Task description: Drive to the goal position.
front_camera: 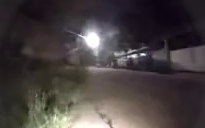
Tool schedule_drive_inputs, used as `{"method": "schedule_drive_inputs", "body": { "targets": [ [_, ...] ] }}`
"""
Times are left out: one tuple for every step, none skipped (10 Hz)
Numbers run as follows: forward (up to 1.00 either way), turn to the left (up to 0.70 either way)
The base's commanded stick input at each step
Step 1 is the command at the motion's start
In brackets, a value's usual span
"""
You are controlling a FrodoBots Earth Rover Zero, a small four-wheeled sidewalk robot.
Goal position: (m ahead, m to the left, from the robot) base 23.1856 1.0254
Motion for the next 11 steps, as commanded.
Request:
{"method": "schedule_drive_inputs", "body": {
  "targets": [
    [0.7,-0.27],
    [0.7,-0.15],
    [0.7,-0.02],
    [0.7,0.0],
    [0.7,0.0],
    [0.7,0.0],
    [0.7,0.0],
    [0.7,0.0],
    [0.7,0.0],
    [0.7,0.0],
    [0.7,0.0]
  ]
}}
